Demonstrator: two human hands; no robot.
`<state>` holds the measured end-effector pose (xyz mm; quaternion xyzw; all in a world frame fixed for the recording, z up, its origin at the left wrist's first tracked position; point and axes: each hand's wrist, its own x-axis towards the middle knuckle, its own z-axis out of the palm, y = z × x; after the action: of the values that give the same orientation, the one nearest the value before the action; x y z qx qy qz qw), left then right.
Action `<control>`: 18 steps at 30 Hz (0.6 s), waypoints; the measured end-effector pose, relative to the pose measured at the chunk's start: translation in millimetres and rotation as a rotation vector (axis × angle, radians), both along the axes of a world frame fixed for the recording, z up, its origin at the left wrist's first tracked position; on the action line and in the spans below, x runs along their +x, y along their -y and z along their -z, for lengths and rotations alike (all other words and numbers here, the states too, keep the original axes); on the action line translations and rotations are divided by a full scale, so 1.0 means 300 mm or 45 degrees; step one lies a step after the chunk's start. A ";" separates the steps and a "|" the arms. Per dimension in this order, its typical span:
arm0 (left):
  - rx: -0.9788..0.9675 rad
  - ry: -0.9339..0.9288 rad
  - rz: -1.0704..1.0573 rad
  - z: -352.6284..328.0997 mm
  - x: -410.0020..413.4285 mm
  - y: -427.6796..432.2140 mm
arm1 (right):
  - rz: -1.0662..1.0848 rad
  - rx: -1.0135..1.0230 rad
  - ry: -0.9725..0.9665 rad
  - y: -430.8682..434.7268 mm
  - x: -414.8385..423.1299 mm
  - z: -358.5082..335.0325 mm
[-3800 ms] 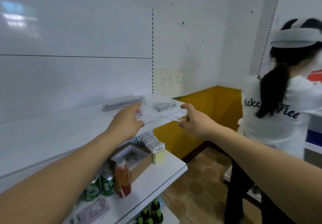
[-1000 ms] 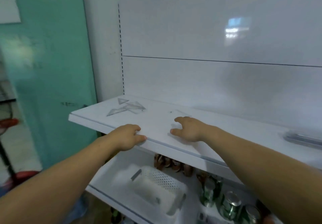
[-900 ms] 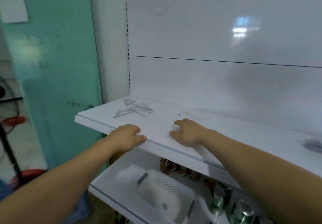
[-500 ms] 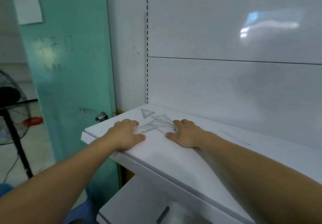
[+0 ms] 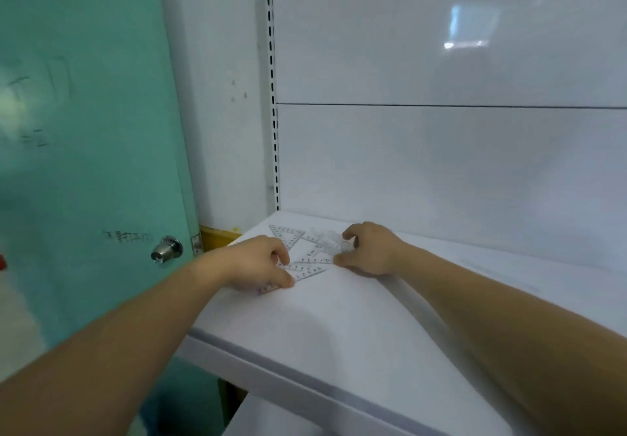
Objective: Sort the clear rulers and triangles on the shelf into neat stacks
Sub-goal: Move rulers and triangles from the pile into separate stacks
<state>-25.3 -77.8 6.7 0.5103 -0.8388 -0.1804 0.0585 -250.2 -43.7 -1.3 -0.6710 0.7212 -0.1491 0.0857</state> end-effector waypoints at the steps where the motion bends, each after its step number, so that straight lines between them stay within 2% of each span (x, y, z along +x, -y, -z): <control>1: 0.008 -0.019 0.033 0.004 0.004 0.003 | 0.054 -0.026 -0.016 -0.018 0.002 0.001; 4: -0.001 -0.039 0.169 0.013 0.024 -0.011 | 0.196 -0.058 -0.052 -0.087 0.010 0.004; 8: -0.056 -0.153 0.358 0.041 0.046 -0.062 | 0.352 -0.067 0.023 -0.212 0.046 0.008; 12: -0.134 -0.211 0.401 0.070 0.060 -0.124 | 0.473 -0.047 0.006 -0.315 0.112 0.001; 15: -0.219 -0.233 0.415 0.081 0.087 -0.167 | 0.495 0.072 -0.023 -0.393 0.167 -0.014; 18: -0.152 -0.302 0.440 0.083 0.128 -0.196 | 0.427 0.132 -0.176 -0.472 0.192 -0.011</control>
<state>13.1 -18.9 -18.2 0.3297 -0.9103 -0.1965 0.1550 -192.5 97.8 2.1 -0.5447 0.8339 -0.0773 0.0442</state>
